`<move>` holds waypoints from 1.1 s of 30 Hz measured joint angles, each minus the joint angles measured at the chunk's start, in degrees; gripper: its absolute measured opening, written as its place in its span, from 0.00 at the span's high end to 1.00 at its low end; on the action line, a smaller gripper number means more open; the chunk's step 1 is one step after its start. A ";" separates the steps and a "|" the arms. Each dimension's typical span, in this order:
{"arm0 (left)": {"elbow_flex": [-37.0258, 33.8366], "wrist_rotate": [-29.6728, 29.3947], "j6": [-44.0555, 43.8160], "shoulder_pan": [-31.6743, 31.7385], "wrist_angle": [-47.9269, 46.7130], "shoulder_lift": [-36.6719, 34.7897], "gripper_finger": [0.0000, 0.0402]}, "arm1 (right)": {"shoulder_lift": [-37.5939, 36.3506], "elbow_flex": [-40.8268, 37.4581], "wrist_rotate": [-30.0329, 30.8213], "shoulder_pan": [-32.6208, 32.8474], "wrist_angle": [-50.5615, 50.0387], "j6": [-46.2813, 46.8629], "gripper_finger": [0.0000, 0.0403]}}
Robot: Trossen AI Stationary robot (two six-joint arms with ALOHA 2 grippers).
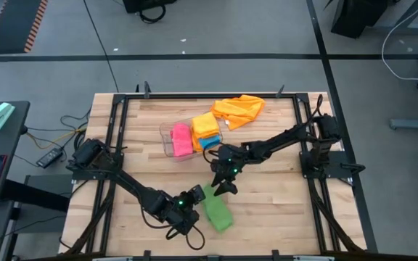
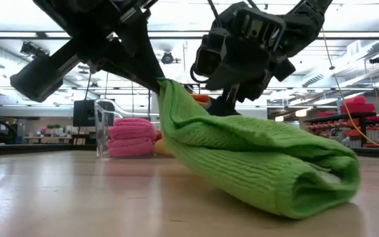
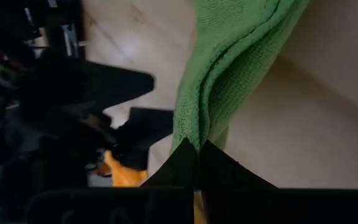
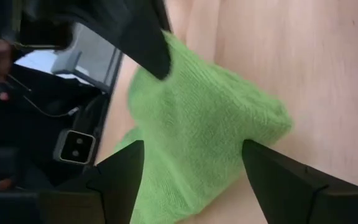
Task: Fold microfiber towels
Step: Fold the green microfiber cloth
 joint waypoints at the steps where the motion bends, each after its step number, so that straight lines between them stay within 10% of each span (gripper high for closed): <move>1: 0.00 -0.82 0.58 -0.19 -0.01 0.00 0.96 | 0.10 -0.07 0.01 -0.01 -0.25 -0.01 0.30; 33: 0.00 -12.62 8.05 -3.11 2.98 -0.04 0.95 | -1.74 0.07 0.52 3.12 -2.42 -1.04 0.30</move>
